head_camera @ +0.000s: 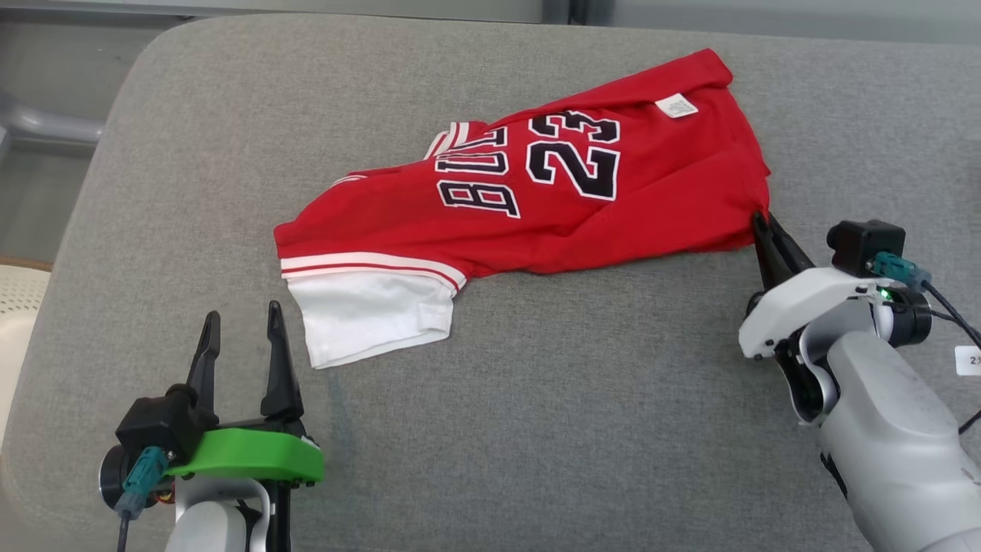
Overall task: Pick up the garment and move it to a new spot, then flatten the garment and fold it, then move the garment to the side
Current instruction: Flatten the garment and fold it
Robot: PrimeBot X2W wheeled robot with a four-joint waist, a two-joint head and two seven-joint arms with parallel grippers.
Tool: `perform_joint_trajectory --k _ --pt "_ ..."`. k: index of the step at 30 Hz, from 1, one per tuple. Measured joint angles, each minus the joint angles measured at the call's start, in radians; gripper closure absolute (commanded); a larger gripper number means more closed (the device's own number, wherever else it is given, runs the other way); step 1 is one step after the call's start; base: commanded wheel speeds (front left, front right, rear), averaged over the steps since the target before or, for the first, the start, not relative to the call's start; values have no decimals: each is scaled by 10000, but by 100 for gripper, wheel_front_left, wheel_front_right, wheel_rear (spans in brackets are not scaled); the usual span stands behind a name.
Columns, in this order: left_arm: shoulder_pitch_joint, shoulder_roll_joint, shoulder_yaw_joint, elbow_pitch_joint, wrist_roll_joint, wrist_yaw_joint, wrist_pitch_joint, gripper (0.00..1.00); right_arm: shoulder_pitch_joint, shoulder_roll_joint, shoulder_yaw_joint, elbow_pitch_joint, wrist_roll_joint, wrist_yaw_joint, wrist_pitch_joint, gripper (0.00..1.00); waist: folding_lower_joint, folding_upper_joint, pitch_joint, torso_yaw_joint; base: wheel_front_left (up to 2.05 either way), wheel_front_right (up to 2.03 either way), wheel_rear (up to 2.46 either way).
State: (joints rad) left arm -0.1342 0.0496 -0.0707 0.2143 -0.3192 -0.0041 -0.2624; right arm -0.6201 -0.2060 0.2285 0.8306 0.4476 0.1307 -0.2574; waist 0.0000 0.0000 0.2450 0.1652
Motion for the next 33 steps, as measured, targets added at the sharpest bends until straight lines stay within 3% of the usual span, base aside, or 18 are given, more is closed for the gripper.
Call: perform_joint_trajectory --k 11,18,19,21,22,33 --pt "205 0 205 -71 153 -96 0 0 2319 -897 -569 -2217 140 0 213 100 0 0 -261 -645 0 0 0" --pt "313 0 238 -46 213 -150 0 0 3505 -805 -924 -3068 96 0 541 100 0 0 -376 -859 0 0 0" --pt "367 -2 249 -19 226 -165 0 0 3628 -755 -978 -3135 54 0 541 91 0 0 -395 -895 0 0 0" --pt "451 -2 274 8 228 -174 0 0 3823 -656 -1041 -3246 -100 0 535 46 0 0 -446 -955 0 0 0" --pt "487 0 284 13 228 -174 0 0 3927 -571 -1112 -3315 -119 0 514 0 0 0 -477 -988 0 0 0" --pt "755 0 337 52 244 -196 0 0 5032 -257 -1434 -3833 -648 0 433 0 0 0 -860 -1295 0 0 0"
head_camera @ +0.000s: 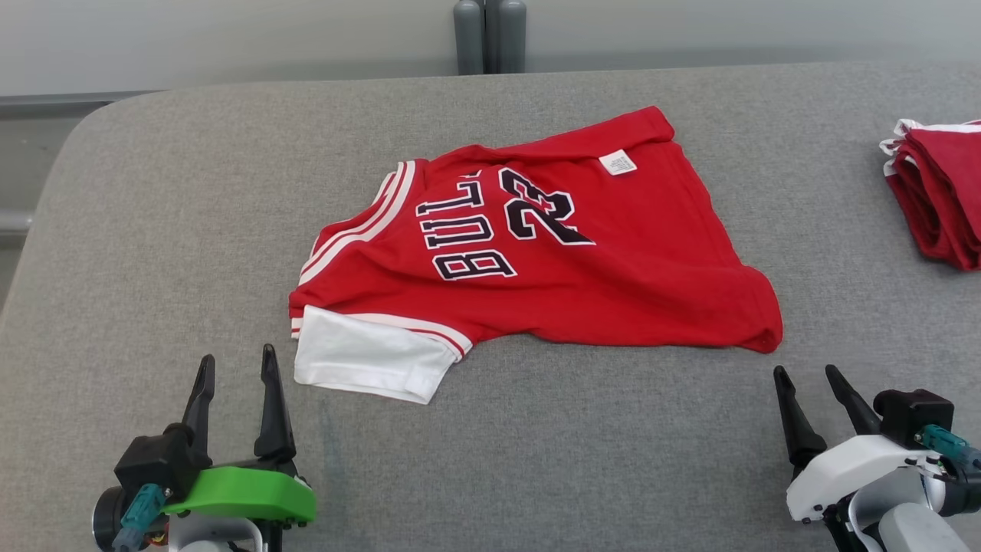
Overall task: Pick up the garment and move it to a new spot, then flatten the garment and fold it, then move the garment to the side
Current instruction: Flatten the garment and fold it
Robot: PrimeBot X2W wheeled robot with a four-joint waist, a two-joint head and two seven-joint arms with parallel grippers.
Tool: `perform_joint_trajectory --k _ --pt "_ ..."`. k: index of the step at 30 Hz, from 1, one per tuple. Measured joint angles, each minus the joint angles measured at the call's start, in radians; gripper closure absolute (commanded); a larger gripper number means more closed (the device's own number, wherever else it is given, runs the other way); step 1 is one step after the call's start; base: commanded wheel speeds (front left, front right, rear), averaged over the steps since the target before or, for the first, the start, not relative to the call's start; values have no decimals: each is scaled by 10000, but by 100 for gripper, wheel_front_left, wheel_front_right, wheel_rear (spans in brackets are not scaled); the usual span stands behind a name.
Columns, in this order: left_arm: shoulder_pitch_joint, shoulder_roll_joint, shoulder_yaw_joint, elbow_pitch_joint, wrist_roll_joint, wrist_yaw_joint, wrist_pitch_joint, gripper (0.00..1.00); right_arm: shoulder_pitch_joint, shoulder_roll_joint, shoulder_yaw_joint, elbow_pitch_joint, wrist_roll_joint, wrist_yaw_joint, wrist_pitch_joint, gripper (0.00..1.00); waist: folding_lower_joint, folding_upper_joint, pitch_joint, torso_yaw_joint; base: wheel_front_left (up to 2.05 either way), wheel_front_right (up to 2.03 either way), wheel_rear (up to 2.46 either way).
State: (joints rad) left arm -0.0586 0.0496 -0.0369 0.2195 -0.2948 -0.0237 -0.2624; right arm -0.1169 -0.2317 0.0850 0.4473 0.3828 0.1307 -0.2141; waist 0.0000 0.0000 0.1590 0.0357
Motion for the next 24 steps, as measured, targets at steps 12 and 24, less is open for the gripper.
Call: perform_joint_trajectory --k 12,24 --pt "236 0 -88 115 42 -38 0 0 117 362 -568 -1241 -387 0 -123 0 0 0 -624 -141 0 0 0" --pt "720 0 -407 130 -36 -23 0 0 -13 1081 -307 -1448 -782 0 -326 0 0 0 -1356 151 0 0 0"
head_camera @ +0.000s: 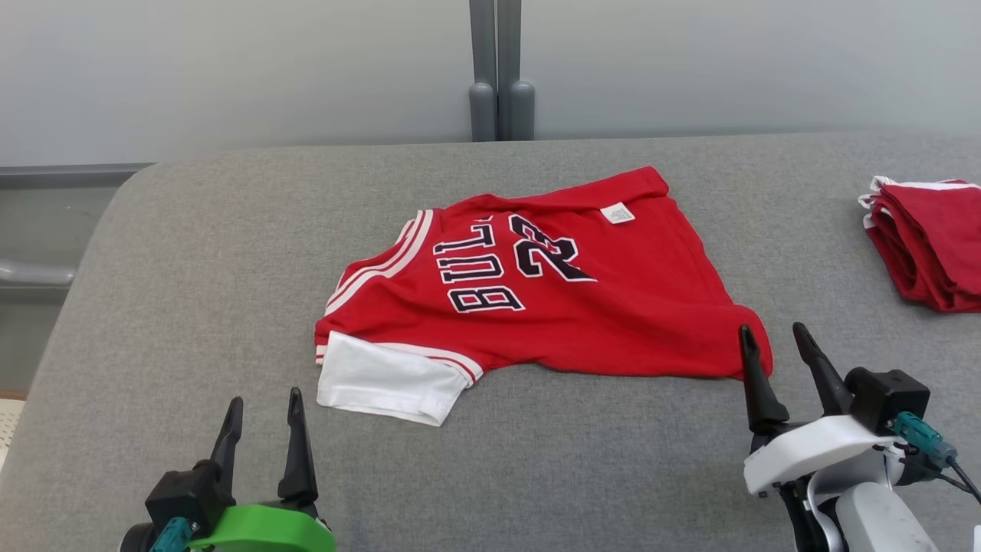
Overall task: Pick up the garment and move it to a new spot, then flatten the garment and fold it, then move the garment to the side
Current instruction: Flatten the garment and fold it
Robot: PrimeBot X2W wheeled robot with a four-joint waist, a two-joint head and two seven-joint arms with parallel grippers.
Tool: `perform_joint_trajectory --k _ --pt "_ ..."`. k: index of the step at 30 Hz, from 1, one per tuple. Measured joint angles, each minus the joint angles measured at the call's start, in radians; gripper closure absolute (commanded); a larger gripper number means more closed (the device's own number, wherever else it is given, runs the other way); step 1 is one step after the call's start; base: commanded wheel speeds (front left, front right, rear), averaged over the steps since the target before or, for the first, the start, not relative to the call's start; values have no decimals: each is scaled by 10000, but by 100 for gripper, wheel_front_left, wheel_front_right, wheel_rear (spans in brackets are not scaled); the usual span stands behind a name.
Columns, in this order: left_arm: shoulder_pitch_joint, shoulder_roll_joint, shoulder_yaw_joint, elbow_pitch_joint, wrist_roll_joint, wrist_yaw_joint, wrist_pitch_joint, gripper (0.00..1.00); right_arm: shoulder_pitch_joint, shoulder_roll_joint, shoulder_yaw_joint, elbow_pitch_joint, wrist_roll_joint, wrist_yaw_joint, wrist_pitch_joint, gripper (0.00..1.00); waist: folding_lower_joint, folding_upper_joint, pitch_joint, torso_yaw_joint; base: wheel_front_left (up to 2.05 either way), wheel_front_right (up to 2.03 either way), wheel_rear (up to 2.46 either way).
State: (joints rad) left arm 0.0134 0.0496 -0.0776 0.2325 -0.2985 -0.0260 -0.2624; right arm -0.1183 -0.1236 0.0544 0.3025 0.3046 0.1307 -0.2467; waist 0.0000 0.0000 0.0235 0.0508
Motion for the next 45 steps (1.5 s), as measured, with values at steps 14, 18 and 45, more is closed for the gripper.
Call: perform_joint_trajectory --k 14,18,45 --pt "176 0 -337 -69 -128 128 0 0 -100 428 75 169 -215 0 -117 0 0 0 -114 171 0 0 0" --pt "166 0 -343 -69 -128 132 0 0 -166 443 81 167 -347 0 -134 0 0 0 -58 136 0 0 0" --pt "-2539 305 -418 4318 -343 -360 301 0 -815 504 169 50 -612 0 -159 0 0 0 1288 -701 0 0 0"
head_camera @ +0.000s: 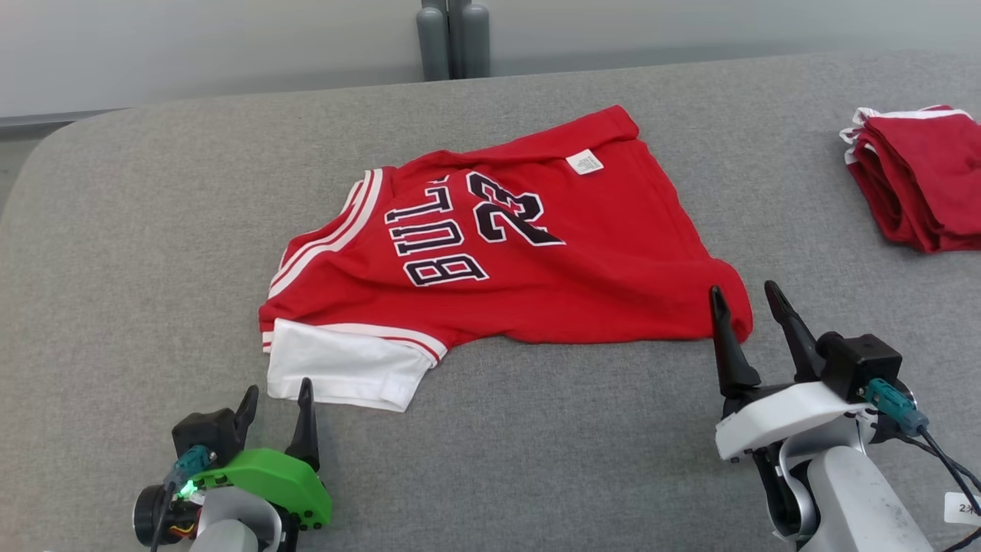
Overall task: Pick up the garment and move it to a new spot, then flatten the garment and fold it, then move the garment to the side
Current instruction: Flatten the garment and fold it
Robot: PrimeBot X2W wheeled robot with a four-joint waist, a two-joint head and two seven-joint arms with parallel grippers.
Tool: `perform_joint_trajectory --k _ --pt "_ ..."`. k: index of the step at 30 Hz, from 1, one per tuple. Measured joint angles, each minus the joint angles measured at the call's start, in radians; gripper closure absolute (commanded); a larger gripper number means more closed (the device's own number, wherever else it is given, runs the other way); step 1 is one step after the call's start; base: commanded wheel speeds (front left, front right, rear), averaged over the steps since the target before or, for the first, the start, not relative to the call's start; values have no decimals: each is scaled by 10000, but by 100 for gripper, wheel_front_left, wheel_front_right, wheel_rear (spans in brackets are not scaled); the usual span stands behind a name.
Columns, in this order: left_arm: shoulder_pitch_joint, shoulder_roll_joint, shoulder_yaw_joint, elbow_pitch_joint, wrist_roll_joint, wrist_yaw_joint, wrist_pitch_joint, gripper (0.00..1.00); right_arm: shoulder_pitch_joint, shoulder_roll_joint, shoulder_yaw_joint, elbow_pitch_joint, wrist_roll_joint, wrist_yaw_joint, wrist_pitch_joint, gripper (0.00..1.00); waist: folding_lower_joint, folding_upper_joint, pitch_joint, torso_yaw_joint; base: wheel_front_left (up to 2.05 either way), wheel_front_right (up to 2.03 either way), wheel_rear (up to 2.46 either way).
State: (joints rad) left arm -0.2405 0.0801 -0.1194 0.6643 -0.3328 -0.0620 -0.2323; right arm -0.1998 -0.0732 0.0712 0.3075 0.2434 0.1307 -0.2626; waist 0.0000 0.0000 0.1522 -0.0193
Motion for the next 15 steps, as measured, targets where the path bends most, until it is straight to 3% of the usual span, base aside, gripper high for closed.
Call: perform_joint_trajectory --k 8,9,10,12,14,15 --pt "-387 86 194 731 -100 -2 -224 0 -98 12 82 -82 109 0 0 0 0 0 215 -374 0 0 0" --pt "-430 98 215 842 -123 -2 -240 17 -98 8 90 -82 138 0 0 0 0 0 221 -417 0 0 0" --pt "-459 109 211 918 -171 -2 -242 51 -98 0 86 -86 171 0 0 0 0 0 223 -447 0 0 0" --pt "-533 134 217 1120 -178 -6 -253 69 -97 -31 84 -104 194 0 0 0 0 0 216 -512 0 0 0" --pt "-587 144 209 1220 -180 -27 -255 100 -92 -44 75 -113 203 0 0 0 0 0 187 -547 0 0 0" --pt "-588 138 194 1256 -180 -75 -257 100 -80 -54 61 -125 205 0 0 0 0 0 165 -554 0 0 0"
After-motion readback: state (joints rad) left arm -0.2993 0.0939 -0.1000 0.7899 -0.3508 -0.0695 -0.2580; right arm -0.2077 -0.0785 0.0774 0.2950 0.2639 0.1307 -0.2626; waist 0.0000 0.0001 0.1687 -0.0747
